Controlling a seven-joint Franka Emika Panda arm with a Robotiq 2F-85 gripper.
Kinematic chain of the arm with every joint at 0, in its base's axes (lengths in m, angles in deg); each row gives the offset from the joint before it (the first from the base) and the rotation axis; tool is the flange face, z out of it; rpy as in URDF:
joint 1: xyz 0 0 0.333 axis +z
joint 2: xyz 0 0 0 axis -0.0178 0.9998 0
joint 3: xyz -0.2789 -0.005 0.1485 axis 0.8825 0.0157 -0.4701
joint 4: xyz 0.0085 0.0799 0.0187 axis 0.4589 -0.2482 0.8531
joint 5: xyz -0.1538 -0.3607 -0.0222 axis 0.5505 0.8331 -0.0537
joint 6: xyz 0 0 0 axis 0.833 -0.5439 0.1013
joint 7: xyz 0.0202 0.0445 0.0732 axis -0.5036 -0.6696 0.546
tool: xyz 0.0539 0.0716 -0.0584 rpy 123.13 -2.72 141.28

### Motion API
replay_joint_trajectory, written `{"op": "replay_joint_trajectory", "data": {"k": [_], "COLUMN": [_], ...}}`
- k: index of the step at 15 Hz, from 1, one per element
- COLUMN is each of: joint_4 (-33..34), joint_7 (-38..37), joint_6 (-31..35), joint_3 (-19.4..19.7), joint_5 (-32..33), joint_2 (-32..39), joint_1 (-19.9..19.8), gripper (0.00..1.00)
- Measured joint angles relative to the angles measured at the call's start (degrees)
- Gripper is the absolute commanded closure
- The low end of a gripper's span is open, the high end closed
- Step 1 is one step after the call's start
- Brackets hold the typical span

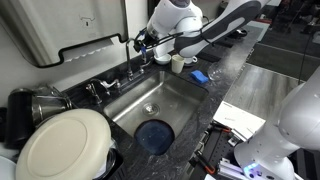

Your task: Push the tap faucet to the right

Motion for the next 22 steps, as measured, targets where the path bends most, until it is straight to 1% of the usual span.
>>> {"op": "replay_joint_trajectory", "data": {"k": [3, 6, 9, 14, 16, 18, 20, 22], "joint_4": [0.2, 0.2, 0.9, 2.4, 2.4, 2.0, 1.2, 0.8], "joint_7": [-1.3, -1.0, -0.9, 0.4, 4.3, 12.5, 21.2, 30.1], "joint_6": [0.0, 0.1, 1.8, 5.5, 6.7, 7.3, 6.1, 2.2], "joint_3": [1.1, 3.7, 5.9, 8.1, 8.3, 8.0, 5.3, 1.2], "joint_5": [1.7, 1.8, 1.7, 0.2, -3.6, -11.8, -20.1, -27.9], "joint_2": [0.0, 0.6, 2.6, 5.7, 6.3, 6.9, 8.1, 9.6], "joint_1": [0.0, -0.8, -1.4, -1.6, -1.8, -1.7, -3.5, -7.0], "gripper": [0.00, 0.00, 0.00, 0.00, 0.00, 0.00, 0.00, 0.00]}}
